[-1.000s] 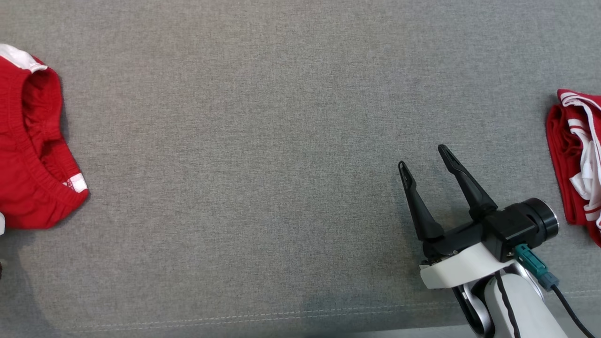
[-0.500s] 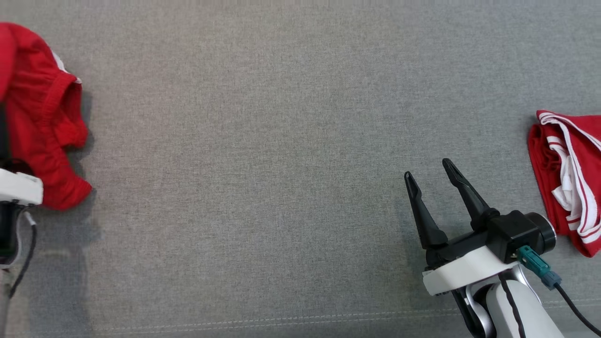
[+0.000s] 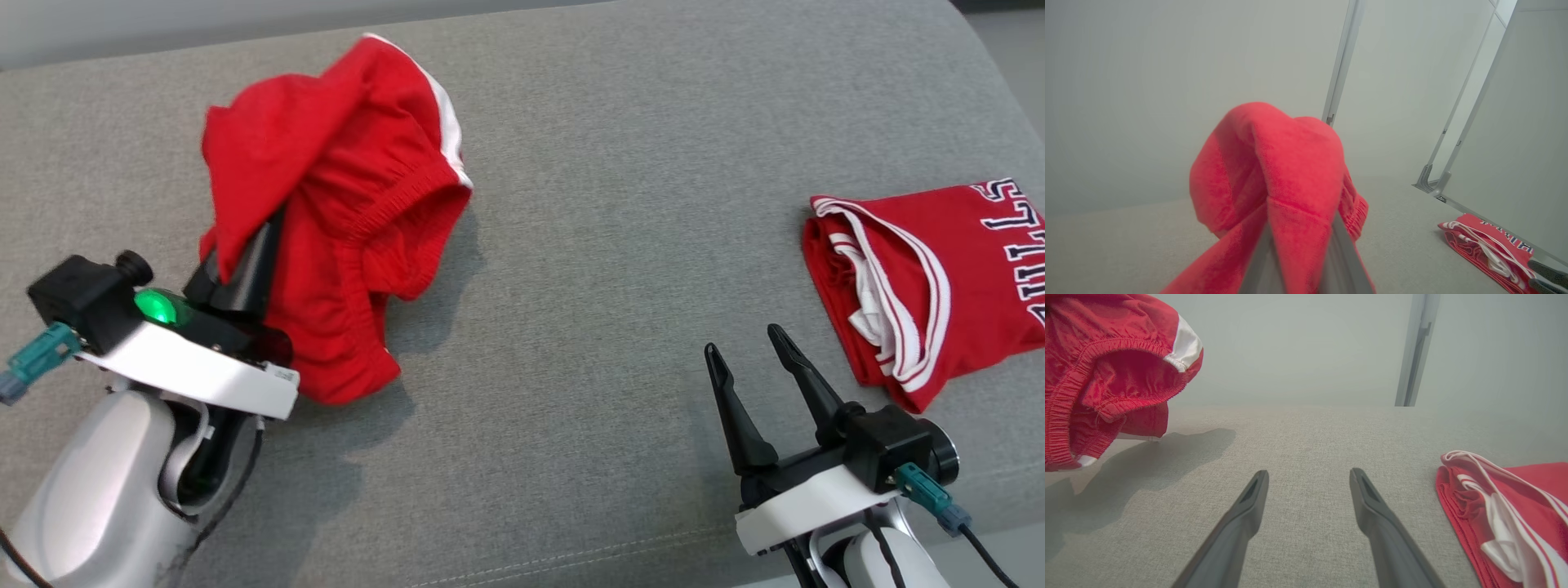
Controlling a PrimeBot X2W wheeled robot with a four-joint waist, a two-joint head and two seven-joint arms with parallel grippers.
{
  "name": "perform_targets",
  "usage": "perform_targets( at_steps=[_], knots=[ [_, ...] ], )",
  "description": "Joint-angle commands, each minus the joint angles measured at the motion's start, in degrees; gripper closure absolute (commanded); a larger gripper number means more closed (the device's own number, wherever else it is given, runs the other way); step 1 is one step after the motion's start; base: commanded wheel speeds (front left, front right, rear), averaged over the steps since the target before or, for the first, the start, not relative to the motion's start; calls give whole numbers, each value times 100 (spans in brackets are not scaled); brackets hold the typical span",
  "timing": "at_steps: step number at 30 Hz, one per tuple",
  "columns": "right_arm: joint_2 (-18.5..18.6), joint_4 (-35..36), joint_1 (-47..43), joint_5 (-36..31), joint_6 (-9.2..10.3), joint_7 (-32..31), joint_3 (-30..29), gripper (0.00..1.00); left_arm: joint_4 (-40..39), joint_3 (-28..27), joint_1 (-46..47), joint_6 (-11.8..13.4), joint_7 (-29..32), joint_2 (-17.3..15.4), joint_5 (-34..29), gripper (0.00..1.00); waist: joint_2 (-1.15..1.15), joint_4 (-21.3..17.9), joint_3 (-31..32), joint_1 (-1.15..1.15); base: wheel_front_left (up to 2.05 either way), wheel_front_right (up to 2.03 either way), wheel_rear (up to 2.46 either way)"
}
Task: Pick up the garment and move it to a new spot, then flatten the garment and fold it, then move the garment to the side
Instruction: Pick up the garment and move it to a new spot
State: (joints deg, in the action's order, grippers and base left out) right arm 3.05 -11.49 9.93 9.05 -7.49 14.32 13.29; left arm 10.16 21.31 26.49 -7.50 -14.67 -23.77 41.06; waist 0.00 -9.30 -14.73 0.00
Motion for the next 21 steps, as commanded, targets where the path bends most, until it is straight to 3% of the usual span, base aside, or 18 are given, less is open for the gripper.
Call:
perform_targets(
  at_steps=[1, 8, 9, 10, 11, 15, 21],
  knots=[
    [-17, 153, -27, 15, 0, 67, 112, 0, -185, -142, 31, 1, -33, -153, -87, 100, 0, -207, 74, 0, 0, 0, 0],
    [-17, 280, -126, 89, 0, 67, 321, 0, 197, 331, -228, 1, -33, 89, -521, 100, 0, -755, 70, 0, 0, 0, 0],
    [-17, 299, -129, 104, 0, 67, 356, 0, 340, 332, -254, 1, -33, 114, -548, 87, 0, -825, 63, 0, 0, 0, 0],
    [-17, 316, -132, 118, 0, 67, 384, 0, 470, 331, -265, 1, -33, 125, -598, 15, 0, -887, 57, 0, 0, 0, 0],
    [-17, 334, -138, 135, 0, 67, 402, 0, 584, 323, -285, 1, -33, 145, -628, 0, 0, -933, 54, 0, 0, 0, 0],
    [-17, 368, -176, 143, 0, 67, 376, 0, 852, 184, -334, 1, -33, 172, -792, 0, 0, -954, 66, 0, 0, 0, 0],
    [-17, 322, -134, 170, 0, 67, 222, 0, 763, -422, -639, 1, -33, 203, -1012, 0, 0, -672, 232, 0, 0, 0, 0]
  ],
)
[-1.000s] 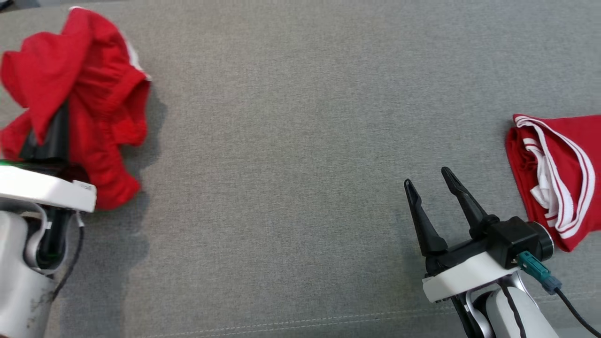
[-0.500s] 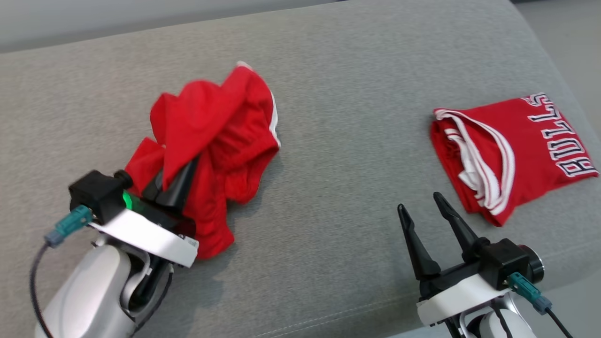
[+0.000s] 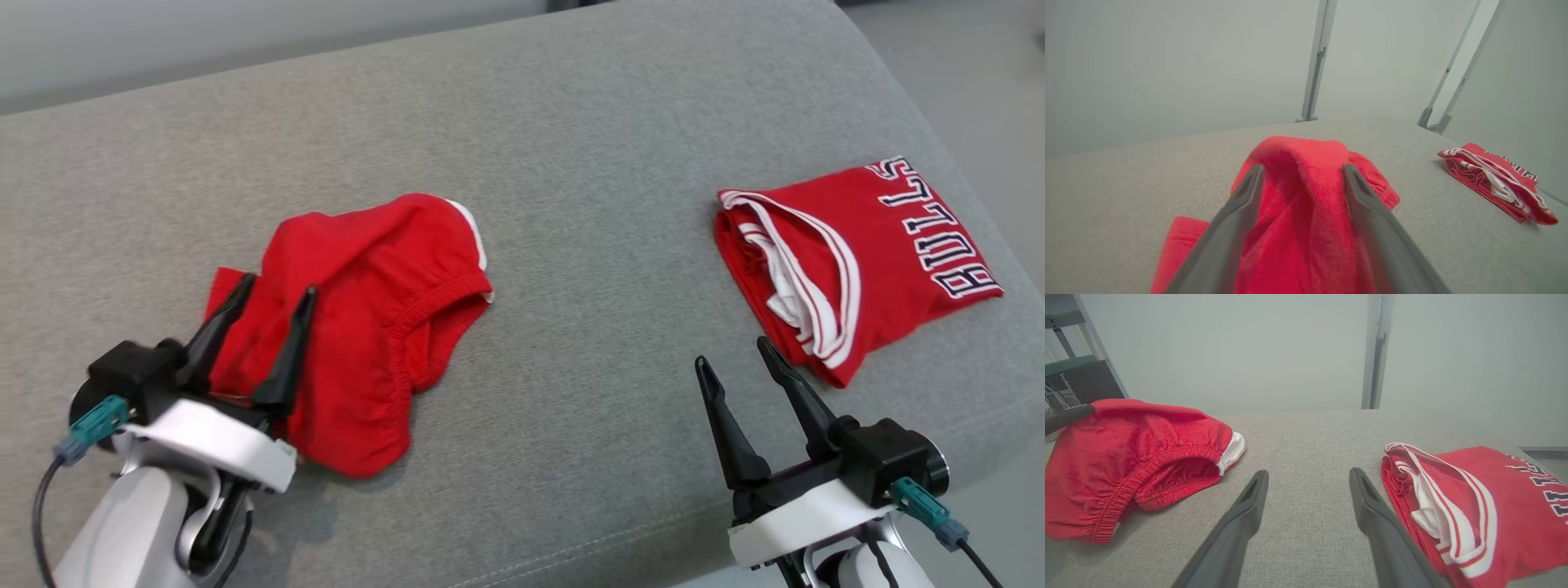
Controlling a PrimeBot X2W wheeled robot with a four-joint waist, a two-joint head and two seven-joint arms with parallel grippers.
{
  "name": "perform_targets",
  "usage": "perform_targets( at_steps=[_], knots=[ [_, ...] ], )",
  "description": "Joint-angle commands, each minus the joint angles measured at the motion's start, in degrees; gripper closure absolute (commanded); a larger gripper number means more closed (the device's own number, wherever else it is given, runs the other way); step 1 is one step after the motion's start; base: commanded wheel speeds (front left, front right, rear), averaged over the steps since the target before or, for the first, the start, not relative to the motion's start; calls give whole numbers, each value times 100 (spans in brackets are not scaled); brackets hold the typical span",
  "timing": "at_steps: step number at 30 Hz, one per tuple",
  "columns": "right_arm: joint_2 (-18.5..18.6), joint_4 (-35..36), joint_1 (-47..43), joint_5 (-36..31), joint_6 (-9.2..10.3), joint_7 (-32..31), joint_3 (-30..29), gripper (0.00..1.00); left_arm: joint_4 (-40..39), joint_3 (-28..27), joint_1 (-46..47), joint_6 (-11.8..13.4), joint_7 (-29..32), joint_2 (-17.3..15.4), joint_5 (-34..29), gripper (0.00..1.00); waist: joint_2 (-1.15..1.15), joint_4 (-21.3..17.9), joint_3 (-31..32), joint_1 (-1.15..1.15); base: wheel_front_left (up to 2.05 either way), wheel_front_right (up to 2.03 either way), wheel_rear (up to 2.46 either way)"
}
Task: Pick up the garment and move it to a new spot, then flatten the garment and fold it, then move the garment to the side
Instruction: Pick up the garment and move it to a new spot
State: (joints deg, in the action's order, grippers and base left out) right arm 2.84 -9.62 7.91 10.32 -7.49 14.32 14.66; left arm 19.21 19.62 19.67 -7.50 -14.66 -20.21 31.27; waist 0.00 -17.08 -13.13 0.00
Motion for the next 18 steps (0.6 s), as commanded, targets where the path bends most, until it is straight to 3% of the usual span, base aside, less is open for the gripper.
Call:
perform_targets(
  at_steps=[1, 6, 18],
  knots=[
    [4, 114, 93, 51, 0, 68, 65, 0, -175, -356, -32, 1, -34, -159, -72, 0, 0, 176, 111, 0, 0, 0, 0],
    [4, -46, 232, 117, 0, 68, -47, 0, -288, -1103, -438, 1, -34, -77, -282, 0, 0, 574, 335, 0, 0, 0, 0],
    [4, -595, 351, 233, 0, 68, -270, 0, -216, -1940, -1370, 1, -34, 338, -824, 0, 0, 1310, 944, 0, 0, 0, 0]
  ],
)
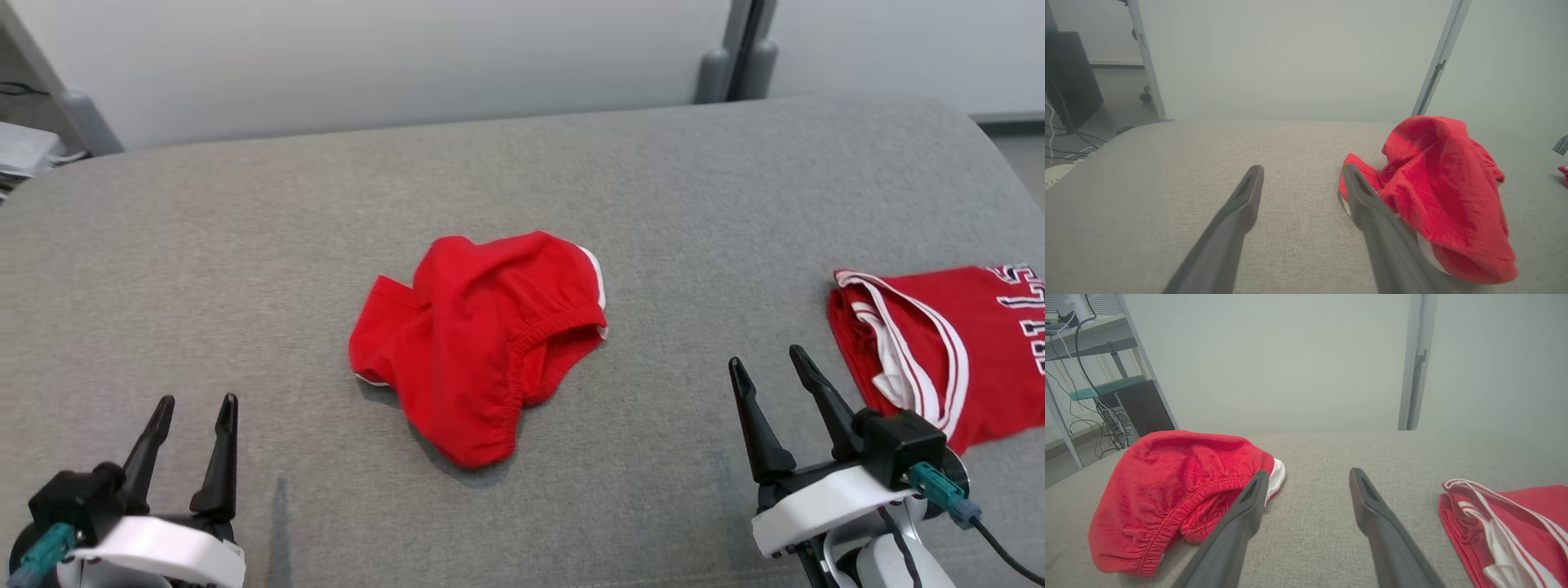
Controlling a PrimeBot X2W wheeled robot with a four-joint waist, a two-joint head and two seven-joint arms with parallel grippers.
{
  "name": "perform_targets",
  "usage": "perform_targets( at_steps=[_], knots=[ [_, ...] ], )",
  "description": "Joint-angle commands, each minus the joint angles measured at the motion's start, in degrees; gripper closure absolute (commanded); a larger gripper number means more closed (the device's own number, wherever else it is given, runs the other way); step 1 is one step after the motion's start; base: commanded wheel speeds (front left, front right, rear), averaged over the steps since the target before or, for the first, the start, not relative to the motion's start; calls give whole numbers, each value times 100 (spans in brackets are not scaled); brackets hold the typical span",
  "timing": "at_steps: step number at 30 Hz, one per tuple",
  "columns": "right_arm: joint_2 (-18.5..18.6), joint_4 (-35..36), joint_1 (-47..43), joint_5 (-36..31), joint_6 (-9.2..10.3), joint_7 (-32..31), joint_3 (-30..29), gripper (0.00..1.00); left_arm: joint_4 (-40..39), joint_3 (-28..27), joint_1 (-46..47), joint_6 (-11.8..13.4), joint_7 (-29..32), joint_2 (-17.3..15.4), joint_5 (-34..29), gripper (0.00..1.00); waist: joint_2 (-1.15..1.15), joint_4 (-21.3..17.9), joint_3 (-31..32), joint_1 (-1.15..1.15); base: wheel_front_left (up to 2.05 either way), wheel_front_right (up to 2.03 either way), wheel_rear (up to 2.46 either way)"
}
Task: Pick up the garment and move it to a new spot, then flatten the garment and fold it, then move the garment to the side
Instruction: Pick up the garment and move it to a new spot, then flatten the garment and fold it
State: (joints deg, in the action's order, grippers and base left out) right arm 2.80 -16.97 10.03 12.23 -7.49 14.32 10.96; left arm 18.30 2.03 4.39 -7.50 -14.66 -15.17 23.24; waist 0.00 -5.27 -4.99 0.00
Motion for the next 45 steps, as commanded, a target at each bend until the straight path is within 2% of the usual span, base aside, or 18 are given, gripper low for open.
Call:
perform_targets(
  at_steps=[1, 9, 19, 23, 30, 40, 45],
  knots=[
    [8, 54, 122, 50, 0, 68, 66, 0, -116, -318, 29, 1, -34, -35, -113, 0, 0, 219, 216, 0, 0, 0, 0],
    [8, -237, -56, 47, 0, 68, -41, 0, -233, -570, -397, 1, -34, 405, -468, 0, 0, 558, 437, 0, 0, 0, 0],
    [8, -337, -212, 95, 0, 68, -34, 0, -382, -663, -662, 1, -34, 501, -613, 0, 0, 692, 424, 0, 0, 0, 0],
    [8, -486, -120, 193, 0, 68, 491, 0, -404, -553, -617, 1, -34, 462, -544, 0, 0, 785, 299, 0, 0, 0, 0],
    [8, -1190, 360, 526, 0, 68, 1471, 0, -480, -195, -459, 1, -34, 342, -316, 0, 0, 1181, 55, 0, 0, 0, 0],
    [8, -2325, 944, 988, 0, 68, 2062, 0, -443, -14, -308, 1, -34, 159, -40, 0, 0, 1839, -186, 0, 0, 0, 0],
    [8, -2582, 1266, 1116, 0, 68, 2369, 0, -437, 46, -243, 1, -34, 81, 78, 0, 0, 2088, -310, 0, 0, 0, 0]
  ],
)
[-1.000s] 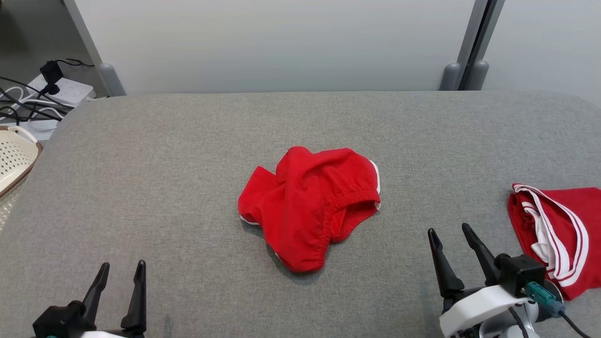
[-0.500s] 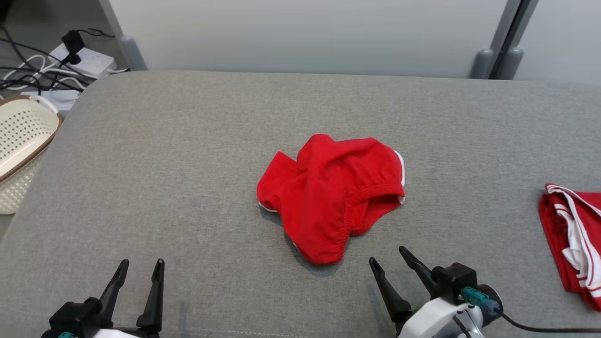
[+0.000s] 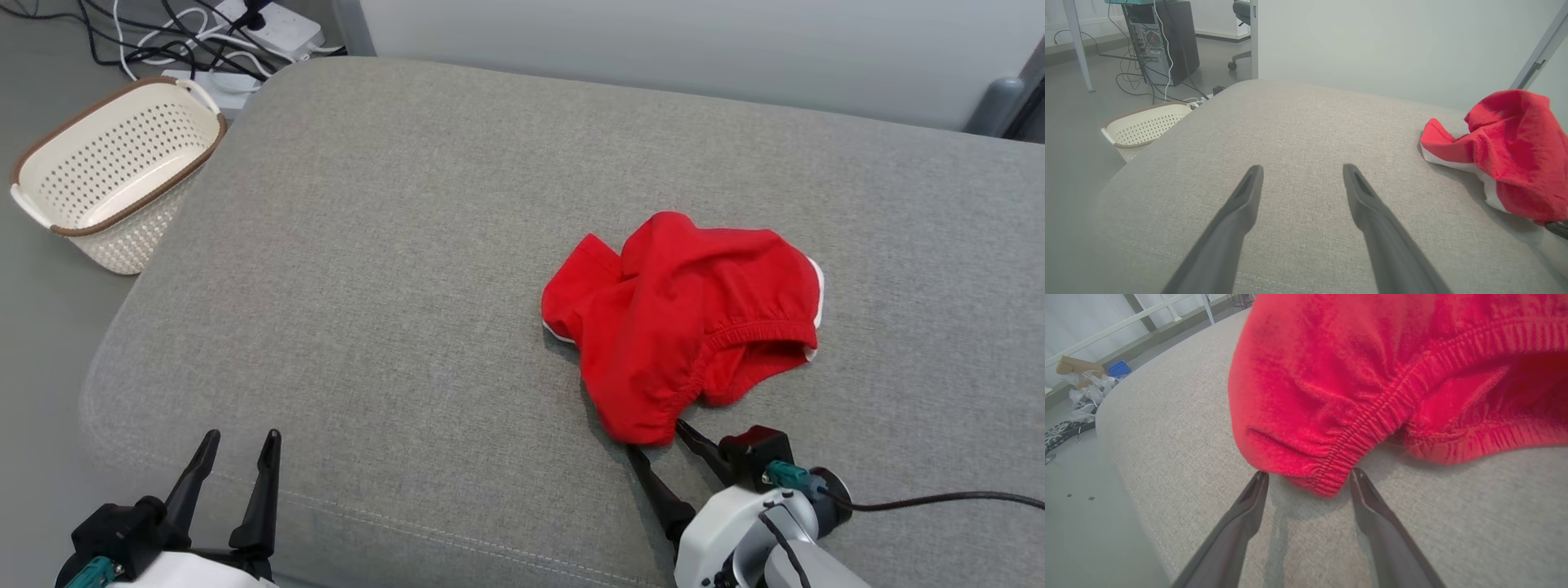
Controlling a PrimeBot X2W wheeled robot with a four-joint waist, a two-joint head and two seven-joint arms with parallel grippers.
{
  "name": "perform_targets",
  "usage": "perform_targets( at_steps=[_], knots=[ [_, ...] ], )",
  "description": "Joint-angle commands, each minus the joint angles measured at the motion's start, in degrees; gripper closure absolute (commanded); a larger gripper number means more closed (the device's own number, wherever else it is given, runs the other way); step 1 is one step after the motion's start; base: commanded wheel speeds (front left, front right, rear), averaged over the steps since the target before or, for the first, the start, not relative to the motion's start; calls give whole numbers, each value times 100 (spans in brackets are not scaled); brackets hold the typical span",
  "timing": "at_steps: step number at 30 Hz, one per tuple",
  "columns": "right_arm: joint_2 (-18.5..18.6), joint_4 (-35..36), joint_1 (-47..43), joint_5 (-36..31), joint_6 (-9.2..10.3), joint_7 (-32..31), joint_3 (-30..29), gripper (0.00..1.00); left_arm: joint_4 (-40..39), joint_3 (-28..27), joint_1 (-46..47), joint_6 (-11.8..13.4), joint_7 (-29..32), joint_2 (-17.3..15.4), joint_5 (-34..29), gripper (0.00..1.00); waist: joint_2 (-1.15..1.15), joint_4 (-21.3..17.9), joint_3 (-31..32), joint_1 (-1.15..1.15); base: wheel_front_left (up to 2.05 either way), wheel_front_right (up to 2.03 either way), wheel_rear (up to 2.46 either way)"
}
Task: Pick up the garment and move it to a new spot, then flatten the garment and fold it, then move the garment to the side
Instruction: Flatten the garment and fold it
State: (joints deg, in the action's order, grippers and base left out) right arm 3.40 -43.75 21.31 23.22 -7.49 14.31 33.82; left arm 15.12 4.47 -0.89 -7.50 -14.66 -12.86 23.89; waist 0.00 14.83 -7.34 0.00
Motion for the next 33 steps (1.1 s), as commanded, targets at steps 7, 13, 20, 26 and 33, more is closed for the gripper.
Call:
perform_targets(
  at_steps=[7, 13, 20, 26, 33],
  knots=[
    [-52, -78, 632, 209, 0, 69, 252, 100, -111, -176, 348, 1, -34, -171, 141, 0, 0, 131, -134, 0, 0, 0, 0],
    [-52, 568, 1134, 148, 0, 69, 70, 100, -79, -128, 336, 1, -34, -89, 197, 0, 0, -61, -40, 0, 0, 0, 0],
    [-52, 1604, 1725, 513, 0, 69, -78, 100, -59, -16, 280, 1, -34, 44, 146, 0, 0, -216, 119, 0, 0, 0, 0],
    [-52, 1323, 2086, 233, 0, 44, -974, 100, -40, 19, 210, 1, -34, 103, 78, 0, 0, -316, 213, 0, 0, 0, 0],
    [-45, 102, 1769, -290, 0, -424, -1884, 100, -125, 122, 254, 1, -34, 115, 109, 0, 0, -407, 98, 0, 0, 0, 0]
  ],
)
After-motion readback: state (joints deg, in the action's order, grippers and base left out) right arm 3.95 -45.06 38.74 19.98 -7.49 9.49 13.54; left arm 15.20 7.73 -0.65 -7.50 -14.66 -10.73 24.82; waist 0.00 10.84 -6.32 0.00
